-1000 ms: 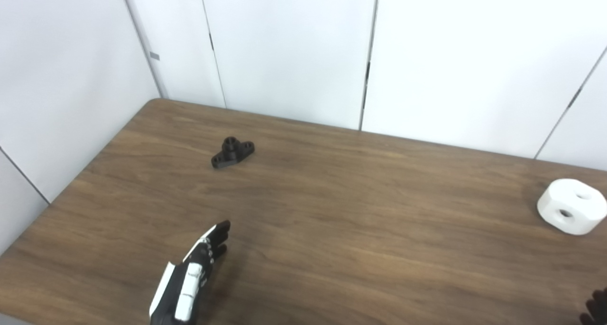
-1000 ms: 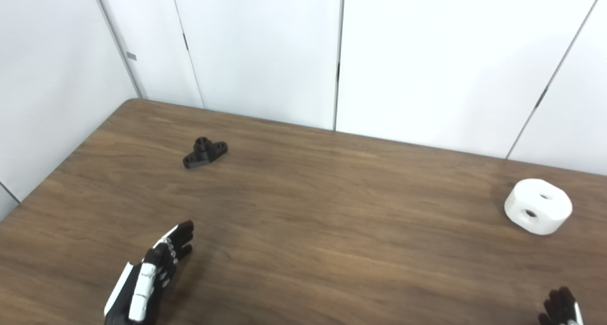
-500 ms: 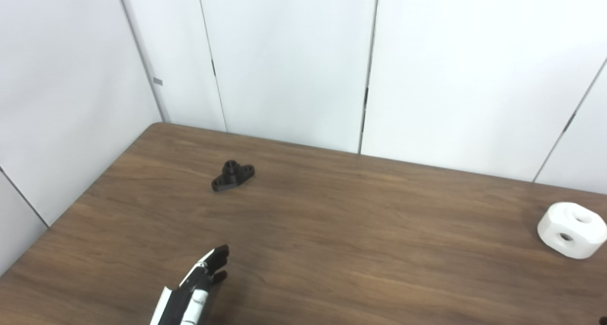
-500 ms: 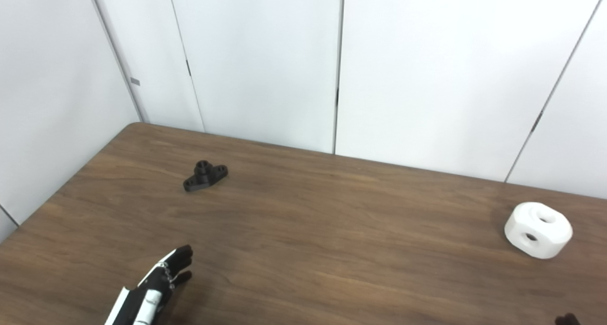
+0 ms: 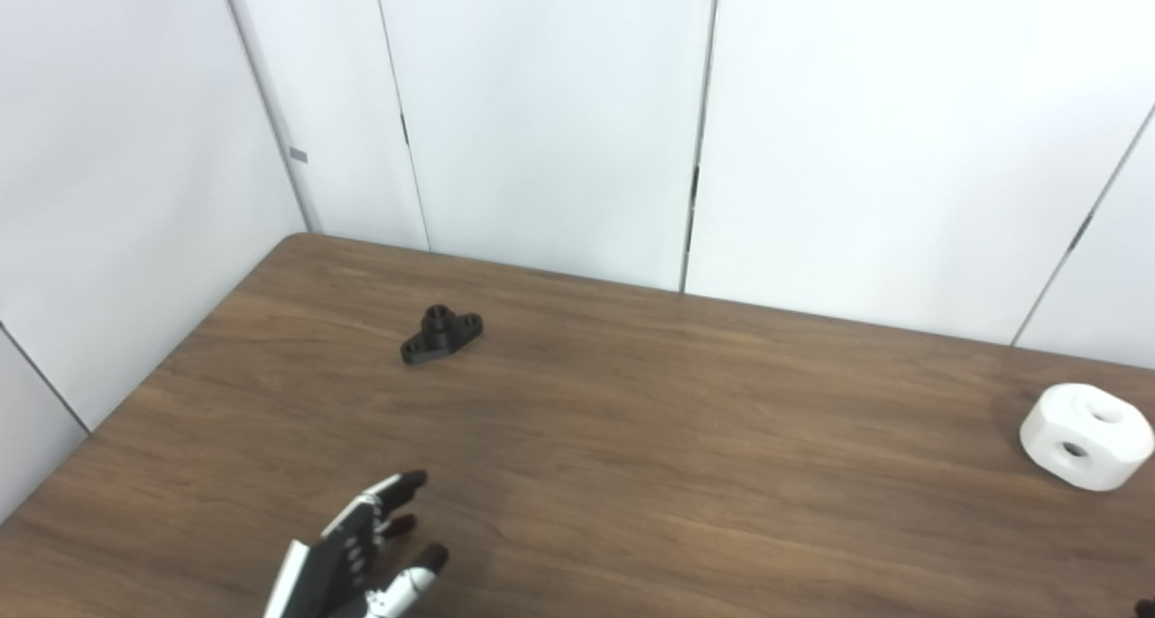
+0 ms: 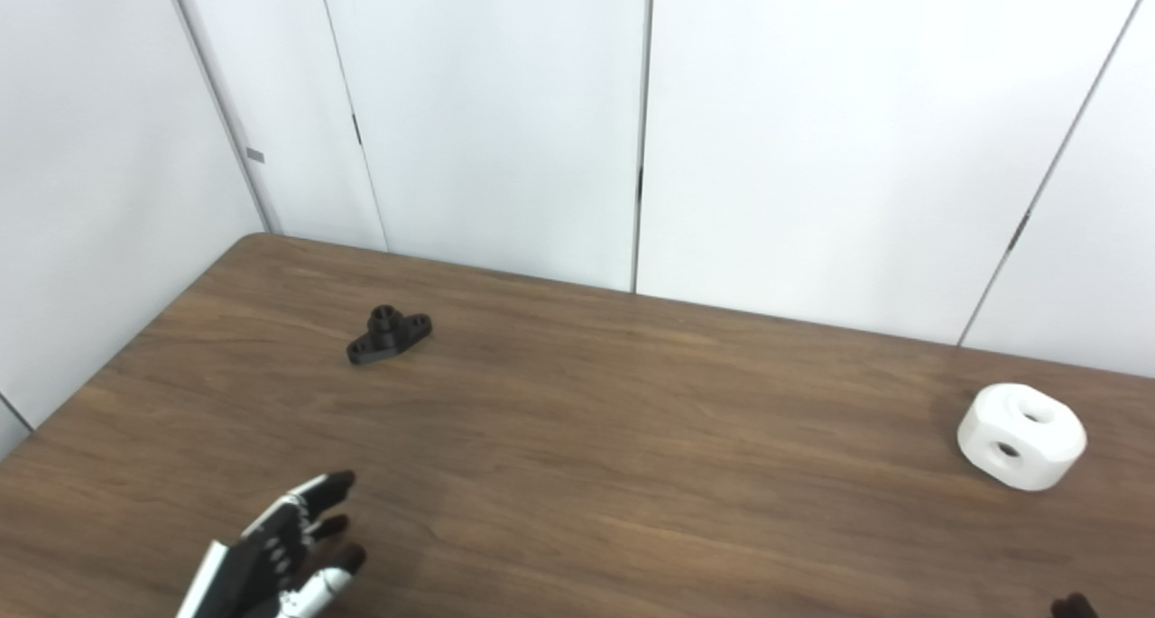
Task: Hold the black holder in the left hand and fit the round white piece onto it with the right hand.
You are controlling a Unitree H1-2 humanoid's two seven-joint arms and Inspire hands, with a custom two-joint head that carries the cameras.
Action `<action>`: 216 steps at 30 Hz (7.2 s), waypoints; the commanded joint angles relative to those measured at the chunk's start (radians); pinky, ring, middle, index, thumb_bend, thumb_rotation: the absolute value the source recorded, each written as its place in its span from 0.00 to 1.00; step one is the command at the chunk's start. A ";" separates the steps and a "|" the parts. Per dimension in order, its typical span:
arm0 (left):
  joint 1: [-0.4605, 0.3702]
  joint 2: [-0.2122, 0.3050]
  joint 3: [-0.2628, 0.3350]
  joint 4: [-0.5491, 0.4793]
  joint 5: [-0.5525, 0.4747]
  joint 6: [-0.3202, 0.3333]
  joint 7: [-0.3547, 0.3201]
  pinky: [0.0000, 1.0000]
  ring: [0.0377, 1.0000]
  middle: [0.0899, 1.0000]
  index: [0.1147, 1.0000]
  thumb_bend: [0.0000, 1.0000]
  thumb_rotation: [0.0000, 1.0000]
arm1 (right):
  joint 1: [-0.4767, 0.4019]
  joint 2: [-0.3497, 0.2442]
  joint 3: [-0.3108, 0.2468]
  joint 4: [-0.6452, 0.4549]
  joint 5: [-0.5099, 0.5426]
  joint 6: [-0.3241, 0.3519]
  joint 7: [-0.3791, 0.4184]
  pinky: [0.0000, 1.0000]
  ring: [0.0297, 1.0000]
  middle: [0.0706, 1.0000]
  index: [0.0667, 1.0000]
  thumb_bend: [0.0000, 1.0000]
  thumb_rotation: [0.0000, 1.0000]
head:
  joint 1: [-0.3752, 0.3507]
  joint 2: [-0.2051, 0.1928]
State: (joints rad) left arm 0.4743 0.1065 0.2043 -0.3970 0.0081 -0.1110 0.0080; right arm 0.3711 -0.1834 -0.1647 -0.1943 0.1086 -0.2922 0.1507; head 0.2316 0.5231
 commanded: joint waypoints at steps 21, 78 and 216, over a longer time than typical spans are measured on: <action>-0.399 0.152 0.038 0.017 0.347 0.276 0.044 1.00 1.00 0.94 0.86 0.78 0.32 | 0.004 -0.016 0.009 0.024 0.000 0.004 -0.001 1.00 1.00 1.00 1.00 0.67 1.00 | -0.023 -0.002; -0.843 0.318 -0.082 0.745 0.444 0.365 0.205 0.90 0.93 0.87 0.73 0.93 0.37 | 0.032 -0.006 0.026 -0.058 -0.014 0.099 -0.023 1.00 1.00 1.00 1.00 0.62 1.00 | -0.042 0.023; -0.570 0.310 -0.546 0.396 0.725 0.226 0.167 0.94 0.89 0.78 0.42 0.52 0.06 | 0.046 0.011 0.058 -0.136 -0.043 0.151 -0.057 1.00 1.00 0.99 1.00 0.64 1.00 | -0.130 0.098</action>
State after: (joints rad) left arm -0.1088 0.4174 -0.3118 0.0162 0.7104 0.1434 0.2266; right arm 0.4068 -0.1775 -0.1167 -0.3094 0.0727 -0.1414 0.0894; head 0.1012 0.6197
